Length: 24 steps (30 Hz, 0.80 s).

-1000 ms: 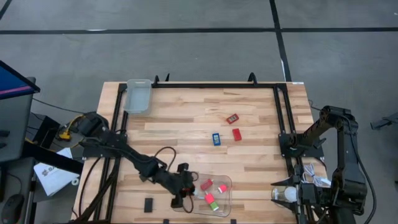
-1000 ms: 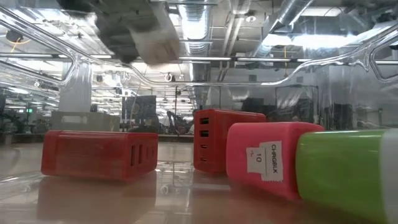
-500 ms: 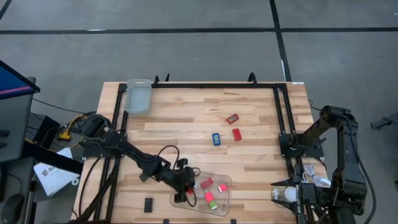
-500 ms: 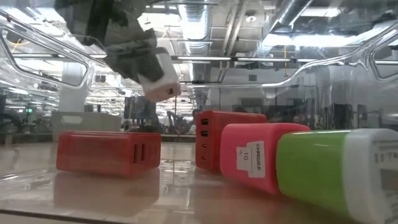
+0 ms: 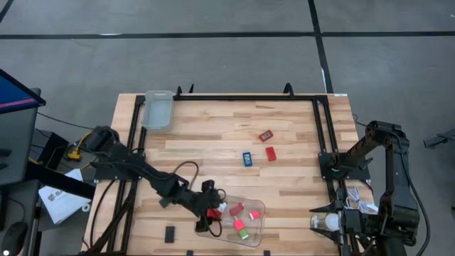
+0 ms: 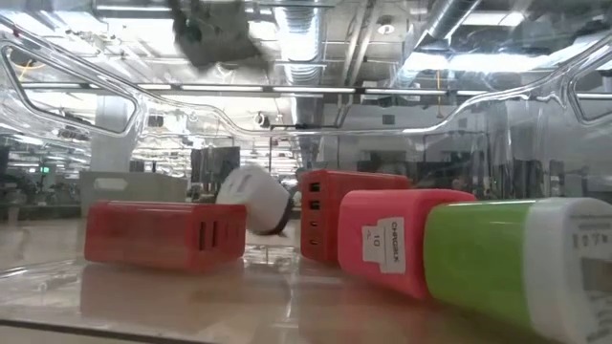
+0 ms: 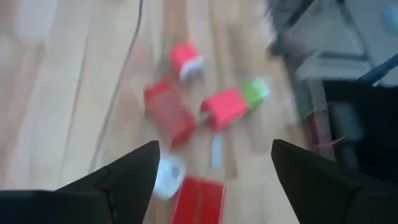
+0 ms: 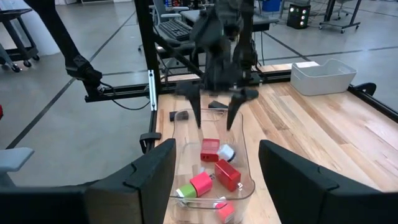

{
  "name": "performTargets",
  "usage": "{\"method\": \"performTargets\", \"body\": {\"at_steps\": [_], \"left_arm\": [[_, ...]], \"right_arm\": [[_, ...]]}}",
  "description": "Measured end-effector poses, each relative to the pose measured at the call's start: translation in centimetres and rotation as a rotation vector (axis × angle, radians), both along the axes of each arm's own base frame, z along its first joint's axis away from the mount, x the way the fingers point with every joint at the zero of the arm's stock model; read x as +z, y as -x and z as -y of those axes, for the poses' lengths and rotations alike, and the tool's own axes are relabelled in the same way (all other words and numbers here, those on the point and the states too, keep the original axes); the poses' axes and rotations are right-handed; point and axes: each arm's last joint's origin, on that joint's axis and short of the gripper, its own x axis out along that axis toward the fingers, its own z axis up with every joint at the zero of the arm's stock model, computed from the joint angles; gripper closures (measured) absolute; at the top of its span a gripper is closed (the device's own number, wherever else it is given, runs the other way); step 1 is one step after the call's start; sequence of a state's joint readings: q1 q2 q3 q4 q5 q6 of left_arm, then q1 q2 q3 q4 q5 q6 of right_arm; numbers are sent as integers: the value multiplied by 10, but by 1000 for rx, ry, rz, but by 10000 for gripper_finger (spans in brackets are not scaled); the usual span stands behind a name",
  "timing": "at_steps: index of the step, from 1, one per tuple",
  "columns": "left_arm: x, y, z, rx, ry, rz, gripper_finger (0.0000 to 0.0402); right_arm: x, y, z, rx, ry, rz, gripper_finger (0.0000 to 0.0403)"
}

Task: Pick & Place Office items
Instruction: Adjust the transparent bin

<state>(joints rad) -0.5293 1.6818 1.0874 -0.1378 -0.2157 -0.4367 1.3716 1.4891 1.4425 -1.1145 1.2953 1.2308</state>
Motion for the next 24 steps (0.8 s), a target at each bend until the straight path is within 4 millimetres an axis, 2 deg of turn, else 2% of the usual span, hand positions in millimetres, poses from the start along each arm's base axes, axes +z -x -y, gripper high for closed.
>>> {"method": "performTargets", "body": {"at_steps": [3,5,9,12,14,15,21,24], "left_arm": [[25,8,-5,41,-50,100,101],[39,13,-12,99,-118,163,121],[52,17,-31,187,-224,186,198],[48,15,-49,217,-267,118,287],[39,13,-60,218,-280,48,356],[34,12,-65,216,-281,20,378],[5,17,-94,208,-258,-140,400],[-3,19,-99,208,-229,-172,401]], "right_arm": [[0,0,0,0,0,0,179],[0,0,0,0,0,0,179],[0,0,0,0,0,0,179],[0,0,0,1,0,0,179],[0,0,0,2,-1,0,179],[0,0,0,2,-1,0,179],[0,0,0,3,-5,-3,179],[0,0,-1,4,-5,-6,179]]}}
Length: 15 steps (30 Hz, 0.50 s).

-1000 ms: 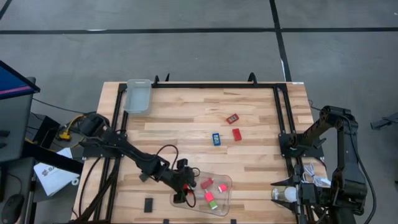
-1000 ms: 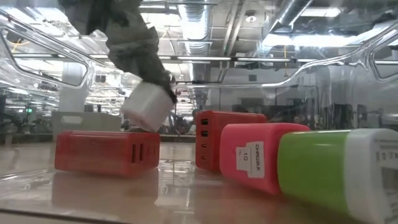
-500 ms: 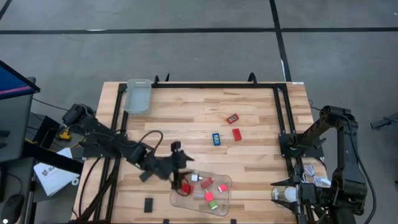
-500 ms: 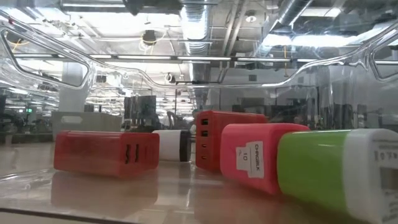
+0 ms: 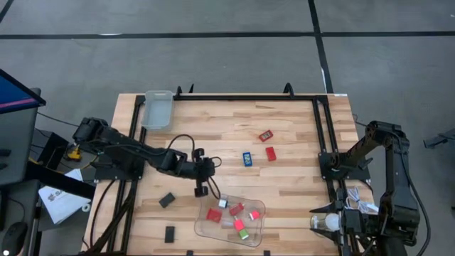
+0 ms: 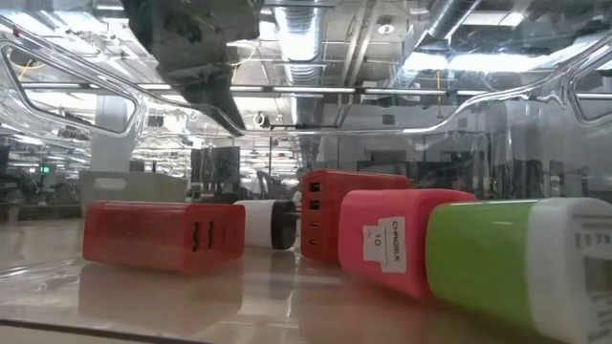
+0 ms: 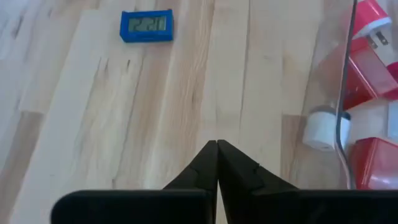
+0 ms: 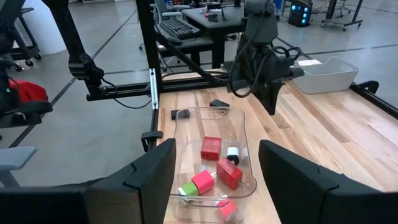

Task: Pick & Place Office items
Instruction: Adjust the transparent bin

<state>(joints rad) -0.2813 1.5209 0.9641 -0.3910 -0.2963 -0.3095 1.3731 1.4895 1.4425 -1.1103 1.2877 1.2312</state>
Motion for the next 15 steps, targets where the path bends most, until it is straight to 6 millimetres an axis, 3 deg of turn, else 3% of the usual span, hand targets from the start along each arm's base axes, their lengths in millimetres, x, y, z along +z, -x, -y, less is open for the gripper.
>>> {"method": "performTargets", "body": {"at_steps": [9,15], "left_arm": [[-15,8,10,-44,122,-26,401],[-15,11,23,-64,147,-11,401]], "right_arm": [[0,0,0,0,0,0,179],[0,0,0,0,0,0,179]]}}
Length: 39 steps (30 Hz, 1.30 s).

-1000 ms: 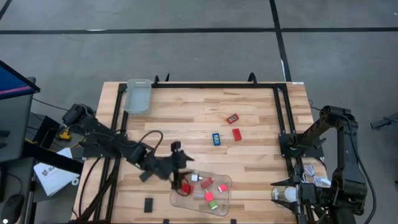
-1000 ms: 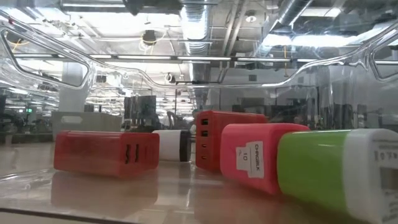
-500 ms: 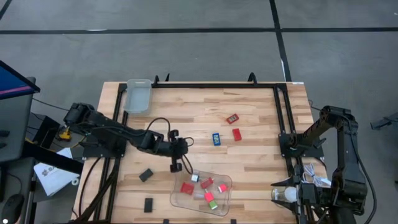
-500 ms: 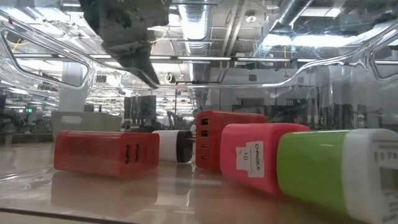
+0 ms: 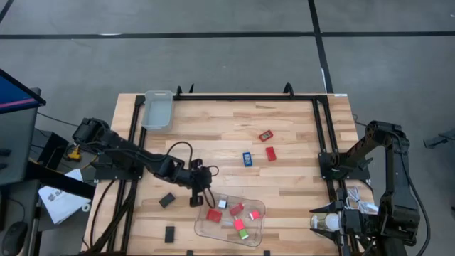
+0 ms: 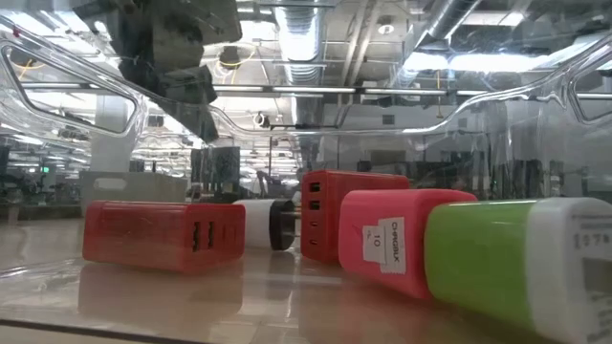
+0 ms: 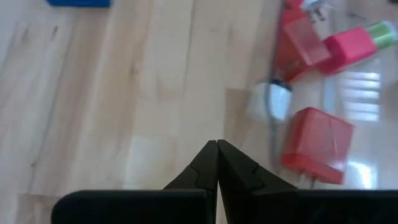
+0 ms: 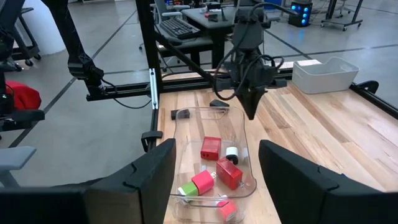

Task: Pick & Place Office items
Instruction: Adjust the transparent bin, then put the top black digital clock into the gray bin

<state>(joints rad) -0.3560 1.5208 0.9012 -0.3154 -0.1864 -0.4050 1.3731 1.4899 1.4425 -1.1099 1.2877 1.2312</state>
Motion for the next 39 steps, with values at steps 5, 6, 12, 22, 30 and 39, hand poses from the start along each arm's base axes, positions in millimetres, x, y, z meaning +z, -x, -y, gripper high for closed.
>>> {"method": "performTargets", "body": {"at_steps": [5,6,12,22,30,39], "left_arm": [[1,2,11,-17,23,22,401],[1,3,12,-20,26,22,401],[2,5,21,-32,45,32,401],[3,6,25,-24,42,44,401],[5,3,-2,112,-195,72,401],[22,18,-59,351,-254,-31,377]], "right_arm": [[0,0,0,-1,0,1,179],[0,0,0,-1,1,1,179],[0,0,0,-2,1,3,179],[0,0,0,-2,2,3,179],[0,-1,1,-6,7,9,179],[0,-1,0,-6,7,8,179]]}}
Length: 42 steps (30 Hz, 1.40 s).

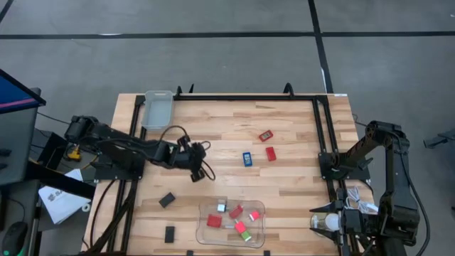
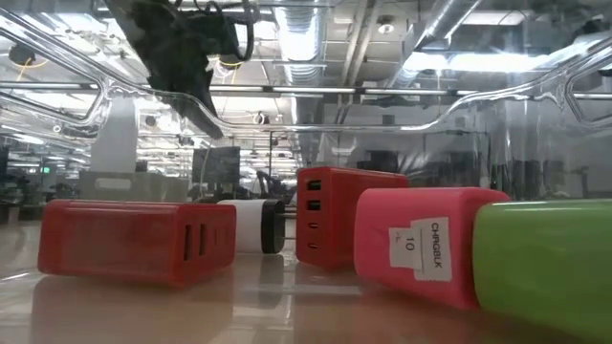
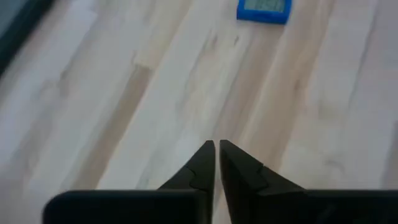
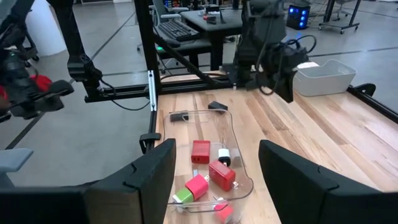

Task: Pick & Place Office items
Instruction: Put the top black digital clock into the gray bin

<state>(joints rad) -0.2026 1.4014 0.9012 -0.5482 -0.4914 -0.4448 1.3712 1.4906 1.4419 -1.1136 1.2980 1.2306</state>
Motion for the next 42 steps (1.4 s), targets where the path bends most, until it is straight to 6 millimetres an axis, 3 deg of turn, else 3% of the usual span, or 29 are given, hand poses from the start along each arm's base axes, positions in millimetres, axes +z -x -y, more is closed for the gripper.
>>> {"method": "performTargets", "body": {"at_steps": [6,9,16,24,30,34,42], "left_arm": [[8,7,-3,-37,236,-5,300],[3,11,8,-84,356,-76,254],[-7,37,37,-2,390,-275,175],[-10,63,70,147,436,-337,153],[-14,73,92,148,425,-338,153],[-39,75,101,165,407,-421,147],[-84,63,111,187,364,-532,95]], "right_arm": [[-3,0,-1,3,5,-8,179],[-3,1,-1,6,2,-7,179],[-3,1,-2,9,2,-10,179],[-3,1,-1,9,9,-11,179],[-3,1,-1,9,9,-11,179],[-3,1,-2,10,9,-11,179],[-3,0,-1,9,11,-11,179]]}}
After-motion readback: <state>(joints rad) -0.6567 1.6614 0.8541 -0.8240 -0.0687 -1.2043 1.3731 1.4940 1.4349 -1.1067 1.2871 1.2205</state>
